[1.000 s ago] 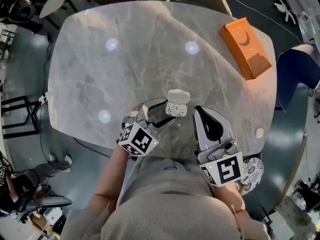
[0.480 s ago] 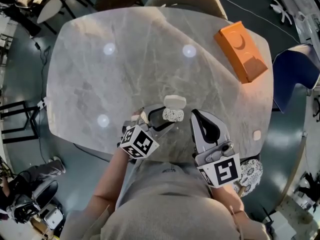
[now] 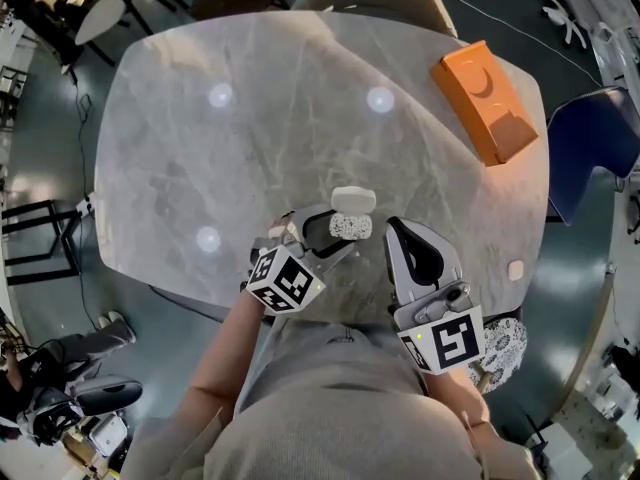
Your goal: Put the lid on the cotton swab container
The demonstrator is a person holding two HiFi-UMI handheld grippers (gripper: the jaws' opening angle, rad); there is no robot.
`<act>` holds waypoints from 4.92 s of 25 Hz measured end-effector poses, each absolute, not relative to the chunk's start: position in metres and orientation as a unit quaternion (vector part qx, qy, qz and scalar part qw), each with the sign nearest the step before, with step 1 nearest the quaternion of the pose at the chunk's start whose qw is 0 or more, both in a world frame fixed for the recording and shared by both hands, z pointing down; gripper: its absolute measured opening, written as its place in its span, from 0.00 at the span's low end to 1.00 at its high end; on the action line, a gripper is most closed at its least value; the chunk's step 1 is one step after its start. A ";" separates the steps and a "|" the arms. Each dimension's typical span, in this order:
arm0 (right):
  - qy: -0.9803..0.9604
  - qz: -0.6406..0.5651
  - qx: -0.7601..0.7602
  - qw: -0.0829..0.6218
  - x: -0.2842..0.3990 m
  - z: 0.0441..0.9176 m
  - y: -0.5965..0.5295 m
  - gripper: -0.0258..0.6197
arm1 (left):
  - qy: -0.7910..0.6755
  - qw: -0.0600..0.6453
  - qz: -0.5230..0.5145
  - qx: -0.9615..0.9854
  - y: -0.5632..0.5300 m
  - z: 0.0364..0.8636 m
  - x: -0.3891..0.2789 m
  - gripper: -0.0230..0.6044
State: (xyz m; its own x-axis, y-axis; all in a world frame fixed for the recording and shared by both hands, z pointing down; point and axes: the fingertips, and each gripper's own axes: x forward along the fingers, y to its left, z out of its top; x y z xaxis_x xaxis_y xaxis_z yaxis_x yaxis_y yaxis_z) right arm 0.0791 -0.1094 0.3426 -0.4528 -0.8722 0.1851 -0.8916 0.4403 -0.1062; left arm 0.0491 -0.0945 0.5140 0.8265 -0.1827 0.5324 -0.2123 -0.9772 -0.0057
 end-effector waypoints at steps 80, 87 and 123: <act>-0.856 0.033 0.514 0.045 0.084 0.296 -0.108 0.04 | -0.089 -0.013 0.064 0.994 -0.088 0.385 0.044 0.35; -0.867 0.000 0.494 0.070 0.086 0.286 -0.111 0.04 | -0.054 -0.011 0.012 0.998 -0.078 0.350 0.043 0.35; -0.966 0.086 0.223 0.102 0.058 0.264 -0.100 0.22 | 0.127 0.056 -0.093 0.986 -0.040 0.296 0.051 0.35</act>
State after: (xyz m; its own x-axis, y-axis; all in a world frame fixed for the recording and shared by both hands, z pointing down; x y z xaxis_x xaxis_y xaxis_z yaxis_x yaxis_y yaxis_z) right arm 0.0579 -0.0999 0.2636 -0.8795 -0.4136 0.2353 -0.4486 0.8856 -0.1201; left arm 0.0508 -0.0399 0.2961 0.9505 0.2403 -0.1969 0.2610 -0.9614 0.0870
